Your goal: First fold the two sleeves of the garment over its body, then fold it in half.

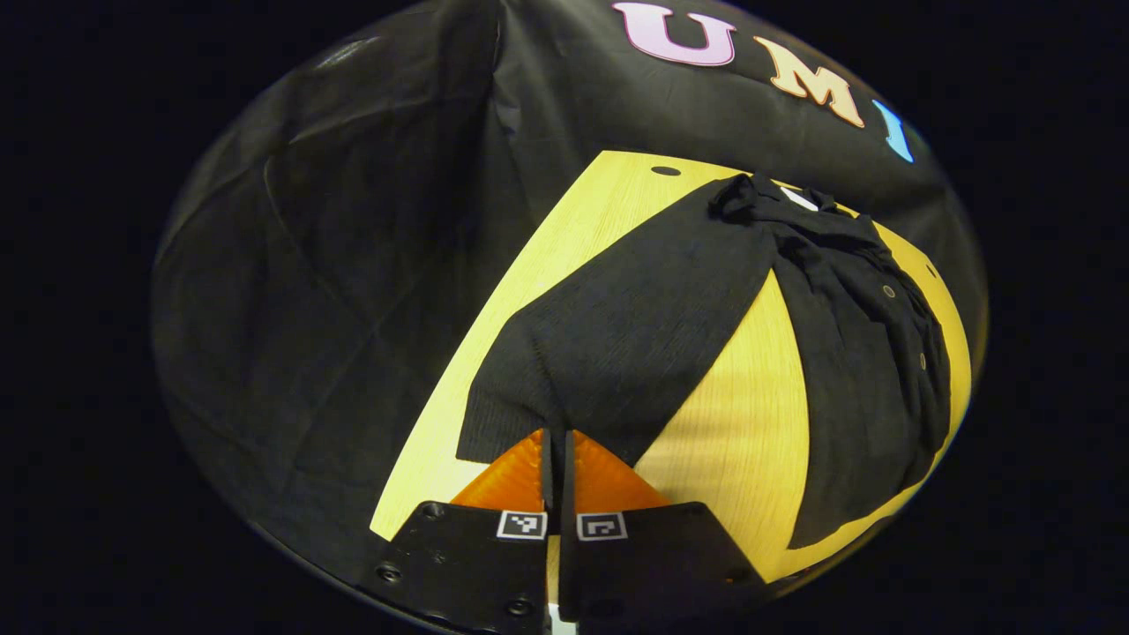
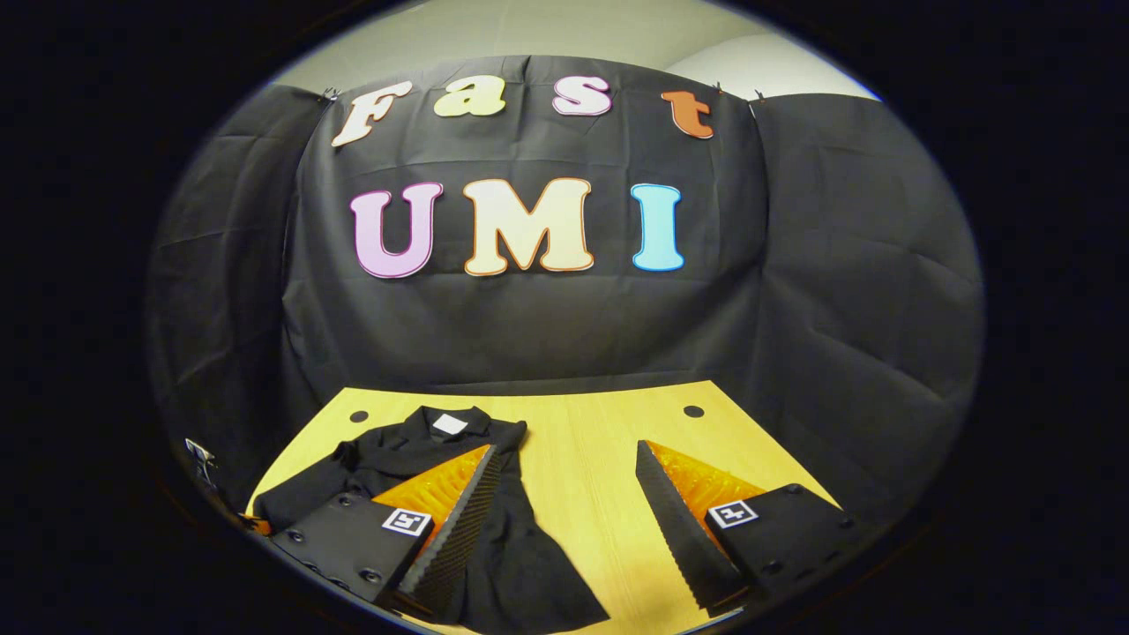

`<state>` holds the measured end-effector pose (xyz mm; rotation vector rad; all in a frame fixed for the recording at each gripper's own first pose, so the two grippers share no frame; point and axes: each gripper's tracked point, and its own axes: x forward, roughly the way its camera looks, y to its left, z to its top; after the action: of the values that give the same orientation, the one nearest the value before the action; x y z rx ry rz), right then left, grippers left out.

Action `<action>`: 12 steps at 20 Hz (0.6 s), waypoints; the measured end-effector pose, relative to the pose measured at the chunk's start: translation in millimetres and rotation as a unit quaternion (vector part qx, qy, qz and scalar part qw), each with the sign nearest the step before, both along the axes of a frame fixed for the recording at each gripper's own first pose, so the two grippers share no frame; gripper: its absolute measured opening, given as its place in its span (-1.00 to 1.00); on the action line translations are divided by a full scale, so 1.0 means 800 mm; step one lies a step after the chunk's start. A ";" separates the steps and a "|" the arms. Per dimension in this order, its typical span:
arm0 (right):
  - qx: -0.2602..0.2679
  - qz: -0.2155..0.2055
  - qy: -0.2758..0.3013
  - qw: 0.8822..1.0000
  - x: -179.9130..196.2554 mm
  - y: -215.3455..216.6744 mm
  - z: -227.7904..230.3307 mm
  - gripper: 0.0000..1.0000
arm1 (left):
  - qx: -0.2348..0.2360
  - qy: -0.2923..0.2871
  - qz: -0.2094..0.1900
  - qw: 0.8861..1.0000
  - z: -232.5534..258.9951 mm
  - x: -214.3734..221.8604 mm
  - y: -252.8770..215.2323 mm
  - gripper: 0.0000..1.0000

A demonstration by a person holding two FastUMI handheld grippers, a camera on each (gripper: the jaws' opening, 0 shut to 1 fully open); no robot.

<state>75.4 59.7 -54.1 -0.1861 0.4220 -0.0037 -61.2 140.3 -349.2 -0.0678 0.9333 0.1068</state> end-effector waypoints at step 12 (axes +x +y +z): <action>0.000 -0.007 0.011 1.000 -0.013 -0.021 -0.029 0.94 | 0.008 -0.013 -0.044 0.999 0.067 0.034 -0.038 -1.00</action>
<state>65.3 43.3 -77.2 -0.1823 0.4447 -0.0157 -33.9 109.8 -295.7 -0.0133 0.9082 0.0308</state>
